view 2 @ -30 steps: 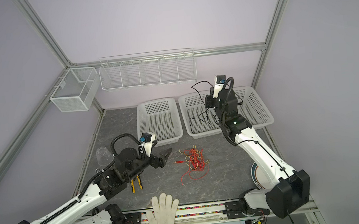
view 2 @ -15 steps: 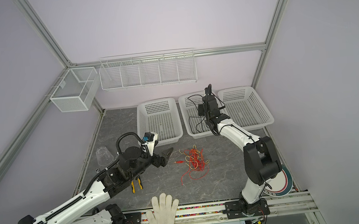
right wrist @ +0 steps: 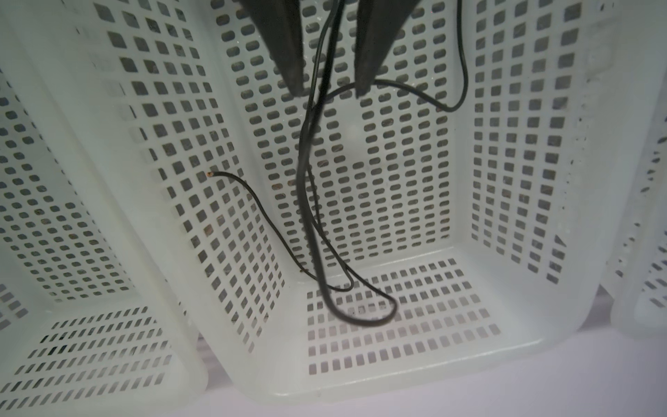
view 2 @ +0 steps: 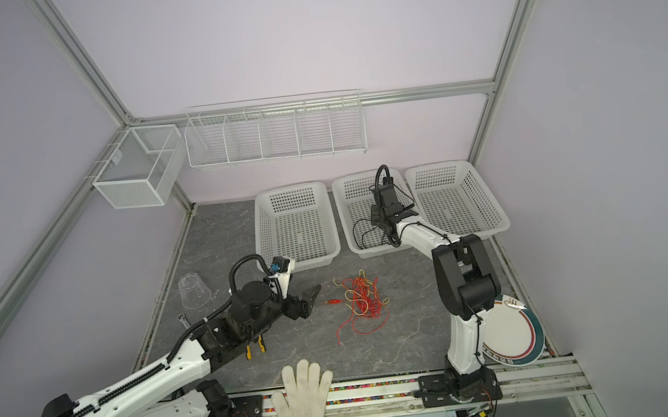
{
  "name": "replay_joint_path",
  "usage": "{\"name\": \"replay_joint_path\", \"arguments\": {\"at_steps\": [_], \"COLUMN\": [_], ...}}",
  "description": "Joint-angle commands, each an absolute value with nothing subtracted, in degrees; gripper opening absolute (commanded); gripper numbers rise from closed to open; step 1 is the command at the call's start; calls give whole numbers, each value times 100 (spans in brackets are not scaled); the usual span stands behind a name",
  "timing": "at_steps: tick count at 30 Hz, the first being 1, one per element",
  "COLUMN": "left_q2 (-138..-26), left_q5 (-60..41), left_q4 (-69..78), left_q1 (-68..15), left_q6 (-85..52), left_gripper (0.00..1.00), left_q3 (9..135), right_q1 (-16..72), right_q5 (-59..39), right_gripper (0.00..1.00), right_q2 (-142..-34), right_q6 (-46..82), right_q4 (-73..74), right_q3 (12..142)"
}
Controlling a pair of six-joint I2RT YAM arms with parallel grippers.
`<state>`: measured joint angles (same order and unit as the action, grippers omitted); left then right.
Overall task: Untangle the cables
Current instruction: 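Pull the black wire up with the right gripper and lower it into the middle basket, then move the right gripper back down onto the red and yellow tangle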
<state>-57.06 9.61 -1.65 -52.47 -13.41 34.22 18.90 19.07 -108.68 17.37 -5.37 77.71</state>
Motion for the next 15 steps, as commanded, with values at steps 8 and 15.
{"name": "replay_joint_path", "arguments": {"at_steps": [8, 15], "left_q2": [-5940, -6109], "left_q5": [873, 640], "left_q4": [84, -12], "left_q1": [-5234, -5232], "left_q6": [-1692, -1755], "left_gripper": [92, 92], "left_q3": [3375, 3374], "right_q1": [1889, 2085], "right_q5": [1472, 757], "right_gripper": [84, 88], "right_q2": [-9571, -8576], "right_q6": [1544, 1533], "right_q4": [-1324, -1771], "right_q3": [7465, 6707]}}
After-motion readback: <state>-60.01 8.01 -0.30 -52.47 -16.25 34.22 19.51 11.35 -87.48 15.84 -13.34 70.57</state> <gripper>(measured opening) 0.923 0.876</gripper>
